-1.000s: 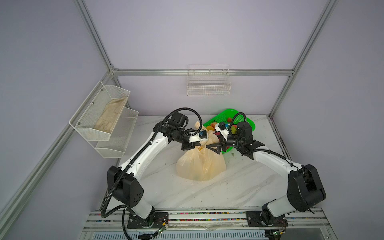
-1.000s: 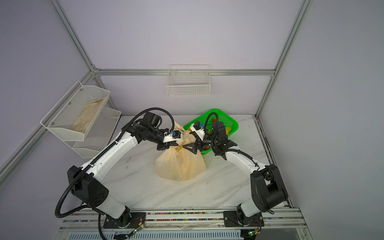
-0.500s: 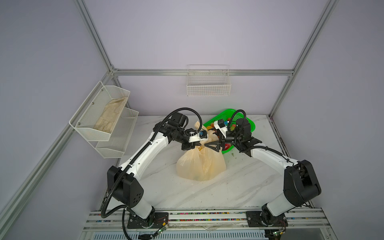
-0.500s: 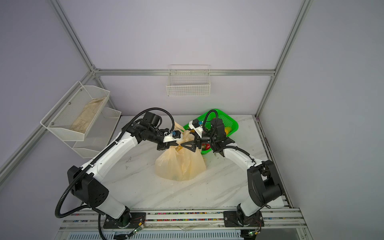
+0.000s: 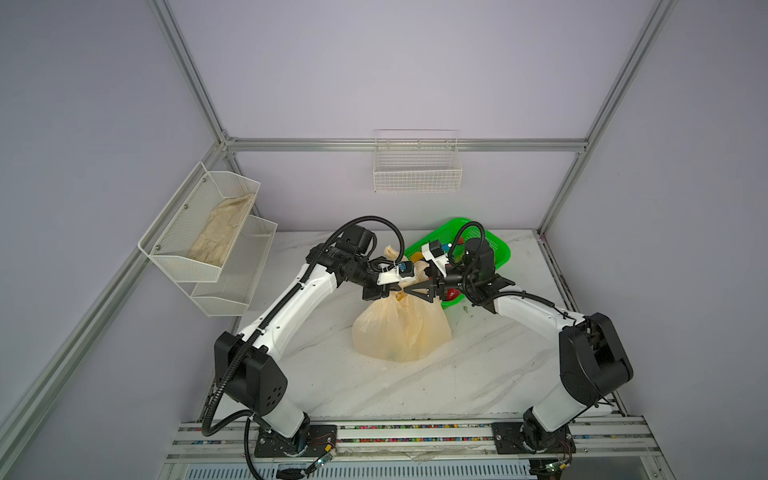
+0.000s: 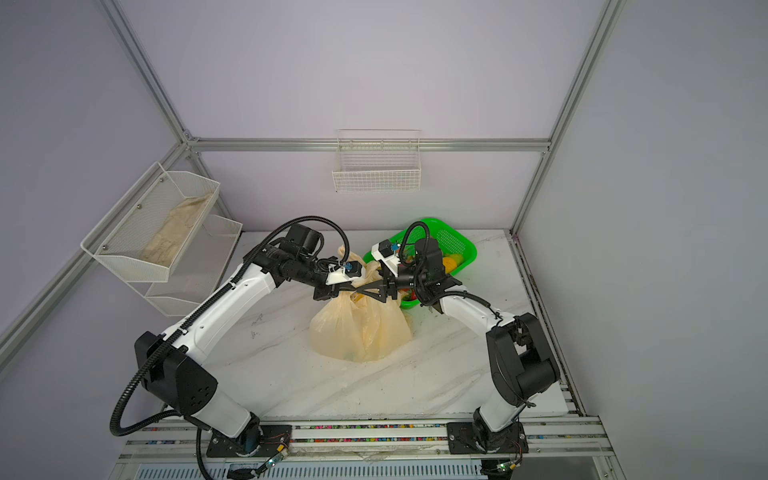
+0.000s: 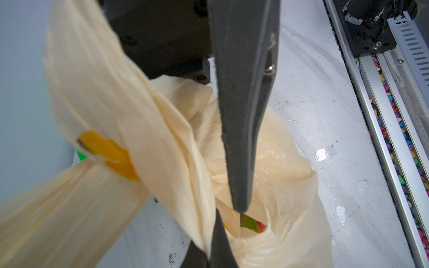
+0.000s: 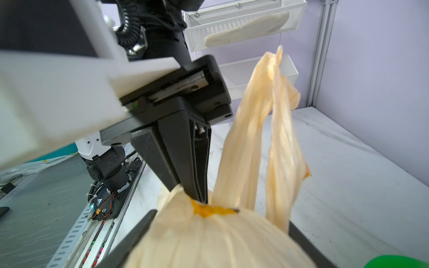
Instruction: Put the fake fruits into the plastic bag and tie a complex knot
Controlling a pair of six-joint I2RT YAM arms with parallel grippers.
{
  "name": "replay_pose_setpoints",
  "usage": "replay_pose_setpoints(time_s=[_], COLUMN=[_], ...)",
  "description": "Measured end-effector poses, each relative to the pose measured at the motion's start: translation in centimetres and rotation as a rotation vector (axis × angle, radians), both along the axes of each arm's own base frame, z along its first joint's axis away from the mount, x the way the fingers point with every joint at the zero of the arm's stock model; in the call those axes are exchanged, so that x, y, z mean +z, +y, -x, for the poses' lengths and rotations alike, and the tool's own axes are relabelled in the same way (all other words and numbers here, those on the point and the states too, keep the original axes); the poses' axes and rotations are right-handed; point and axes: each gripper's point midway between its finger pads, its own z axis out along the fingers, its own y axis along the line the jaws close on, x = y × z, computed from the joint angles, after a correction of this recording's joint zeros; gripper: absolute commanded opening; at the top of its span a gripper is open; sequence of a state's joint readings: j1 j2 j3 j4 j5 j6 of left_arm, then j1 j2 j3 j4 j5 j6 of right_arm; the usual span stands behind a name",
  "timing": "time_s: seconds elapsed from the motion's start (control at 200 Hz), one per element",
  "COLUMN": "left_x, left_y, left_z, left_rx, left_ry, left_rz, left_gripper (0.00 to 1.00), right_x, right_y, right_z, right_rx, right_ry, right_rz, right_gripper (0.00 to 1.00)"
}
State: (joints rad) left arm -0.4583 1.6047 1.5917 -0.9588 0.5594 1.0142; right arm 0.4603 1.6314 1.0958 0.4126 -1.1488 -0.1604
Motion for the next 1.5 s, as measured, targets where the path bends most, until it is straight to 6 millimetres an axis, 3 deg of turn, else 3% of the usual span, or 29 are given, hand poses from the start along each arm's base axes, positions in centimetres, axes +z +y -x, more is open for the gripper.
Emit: replay_pose_setpoints(time_s=[0.355,0.62,0.72,0.865,0.96,1.055,1.17,1.27,1.375,1.495], left_x=[-0.1,-0.1,0.0,0.9,1.5,2.4,4.4,6.4,8.3,9.3], left_y=[0.2,0.2,0.2,-0.2,0.0,1.1,2.3,3.1,2.5,1.3], left_z=[-0.2,-0.4,-0.5,-1.1,-0.6,0.7,1.3,0.3,-1.4,-2.9], left_rx=[0.01,0.016,0.024,0.065,0.098,0.136,0.188,0.238,0.258,0.245], left_ry=[-0.007,-0.013,-0.015,-0.015,-0.029,-0.031,-0.033,0.001,0.085,0.224], left_rz=[-0.013,-0.017,-0.01,0.046,0.135,0.242,0.411,0.561,0.703,0.828], left_gripper=[0.0,0.03,0.13,0.43,0.6,0.69,0.76,0.77,0.77,0.77], right_x=[0.3,0.3,0.2,-0.7,-1.1,-0.7,0.4,1.2,1.3,1.1], right_y=[0.0,0.0,-0.1,-0.7,-1.1,-1.6,-2.1,-2.5,-3.0,-3.3], right_z=[0.0,-0.2,-0.3,-0.5,-0.4,0.0,0.7,1.5,2.5,3.0], right_rx=[0.0,-0.007,-0.014,-0.048,-0.075,-0.097,-0.112,-0.12,-0.122,-0.126], right_ry=[-0.008,-0.009,-0.009,0.017,0.023,0.015,-0.002,-0.011,-0.013,-0.005], right_rz=[-0.008,-0.008,-0.008,0.007,0.015,0.014,0.0,-0.02,-0.039,-0.049], right_gripper=[0.5,0.25,0.14,0.01,0.0,0.0,0.0,0.0,0.0,0.0])
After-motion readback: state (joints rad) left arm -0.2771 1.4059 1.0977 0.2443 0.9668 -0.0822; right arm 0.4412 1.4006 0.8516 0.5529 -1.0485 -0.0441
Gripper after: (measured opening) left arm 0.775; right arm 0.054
